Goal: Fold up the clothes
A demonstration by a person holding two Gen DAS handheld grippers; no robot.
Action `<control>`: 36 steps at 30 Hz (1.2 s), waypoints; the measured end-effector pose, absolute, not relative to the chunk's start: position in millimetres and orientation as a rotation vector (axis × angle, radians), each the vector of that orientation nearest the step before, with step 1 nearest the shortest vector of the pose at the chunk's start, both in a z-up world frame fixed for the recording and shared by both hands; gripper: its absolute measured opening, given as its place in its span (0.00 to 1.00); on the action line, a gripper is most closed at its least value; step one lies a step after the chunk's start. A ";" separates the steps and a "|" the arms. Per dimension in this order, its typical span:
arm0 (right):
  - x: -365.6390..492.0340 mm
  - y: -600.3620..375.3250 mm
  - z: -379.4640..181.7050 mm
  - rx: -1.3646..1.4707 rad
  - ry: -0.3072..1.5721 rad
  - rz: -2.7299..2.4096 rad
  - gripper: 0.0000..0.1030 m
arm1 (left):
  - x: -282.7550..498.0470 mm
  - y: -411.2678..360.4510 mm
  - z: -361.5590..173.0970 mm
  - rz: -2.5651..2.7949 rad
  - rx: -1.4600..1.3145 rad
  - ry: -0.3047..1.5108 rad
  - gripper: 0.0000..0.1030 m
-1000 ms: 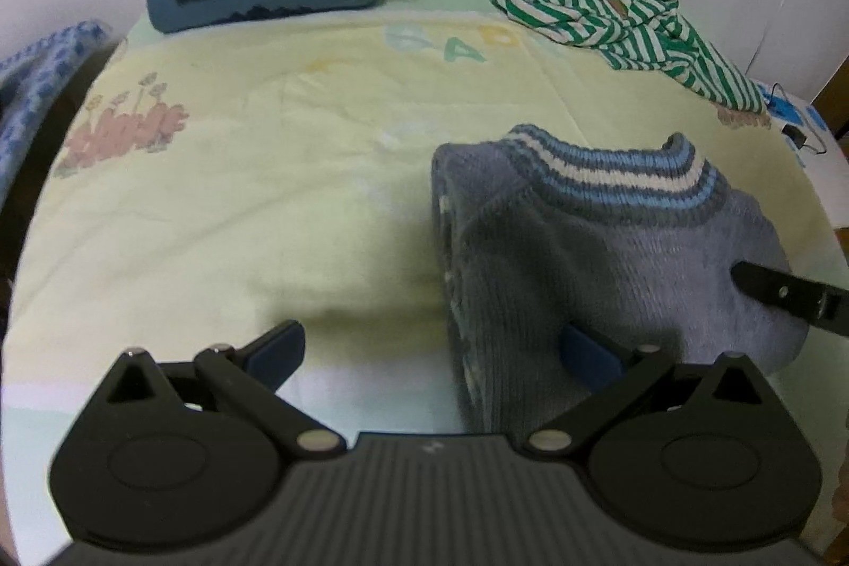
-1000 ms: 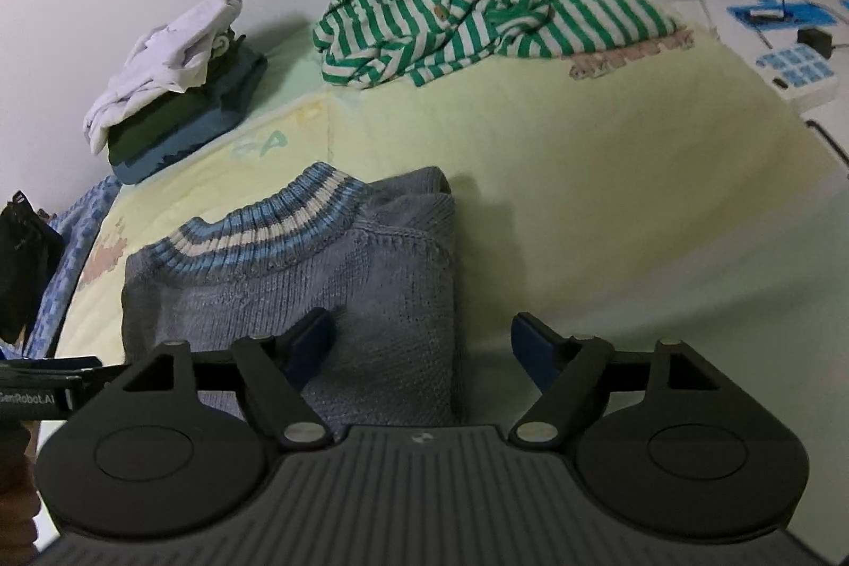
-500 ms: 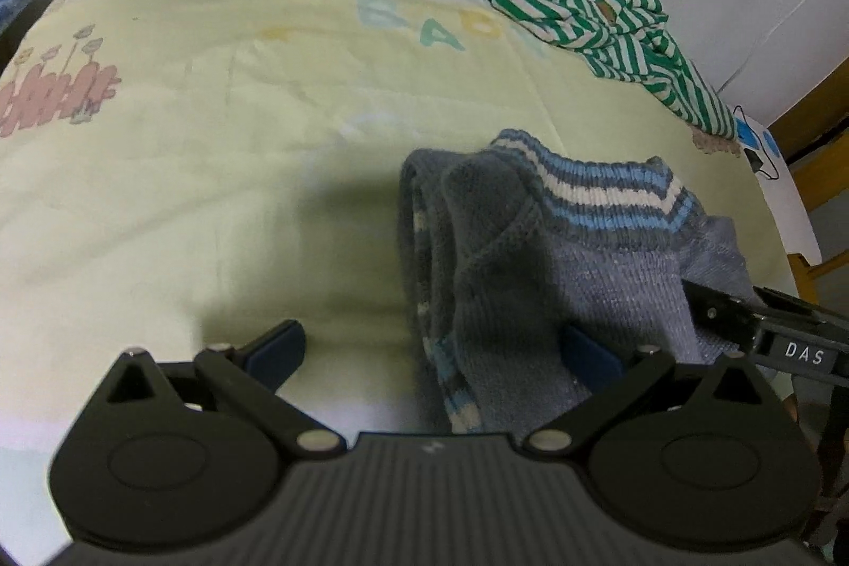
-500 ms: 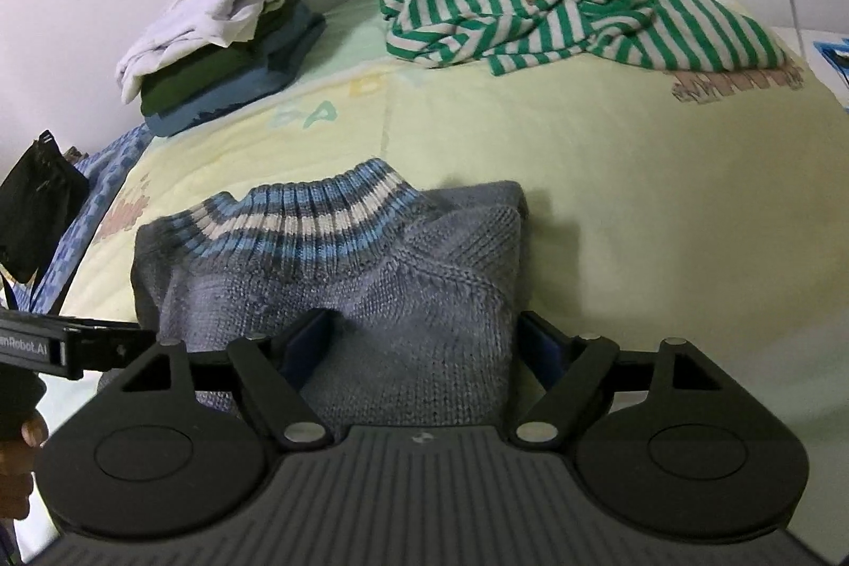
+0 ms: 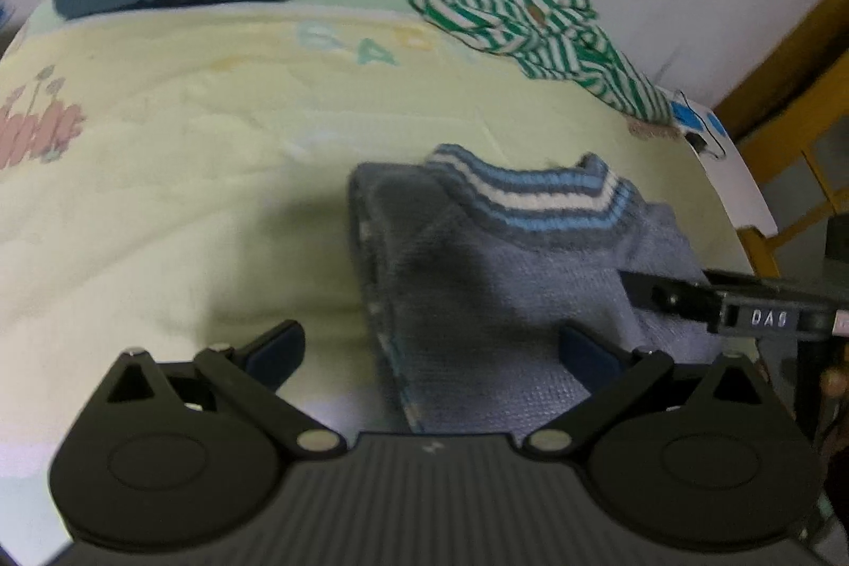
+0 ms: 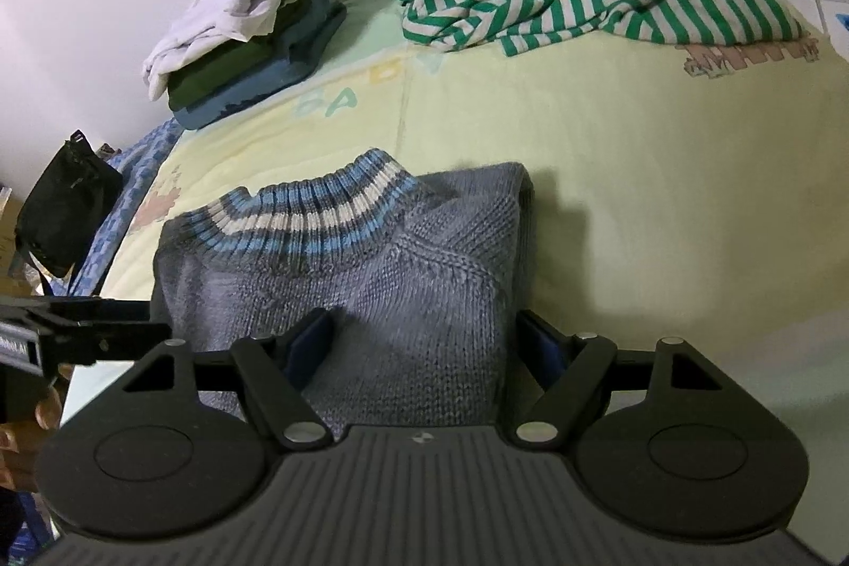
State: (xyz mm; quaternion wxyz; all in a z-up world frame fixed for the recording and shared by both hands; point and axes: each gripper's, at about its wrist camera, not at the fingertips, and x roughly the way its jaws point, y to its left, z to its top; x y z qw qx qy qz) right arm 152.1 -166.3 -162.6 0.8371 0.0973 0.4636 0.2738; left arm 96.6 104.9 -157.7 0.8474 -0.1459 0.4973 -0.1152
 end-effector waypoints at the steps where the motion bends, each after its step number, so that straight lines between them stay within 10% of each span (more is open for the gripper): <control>1: 151.8 -167.5 -162.7 0.211 0.984 0.583 0.75 | 97.0 103.7 -157.9 -0.251 -0.304 1.049 1.00; 15: 155.2 -153.9 -163.2 0.153 0.938 0.561 0.73 | 104.0 81.1 -164.0 -0.287 -0.303 1.000 0.99; 28: 146.3 -152.0 -142.8 0.194 0.918 0.523 0.36 | 85.6 61.4 -132.8 -0.250 -0.210 0.881 0.35; 36: 145.8 -161.6 -121.2 0.268 0.875 0.636 0.34 | 68.2 60.9 -98.5 -0.142 -0.236 0.796 0.31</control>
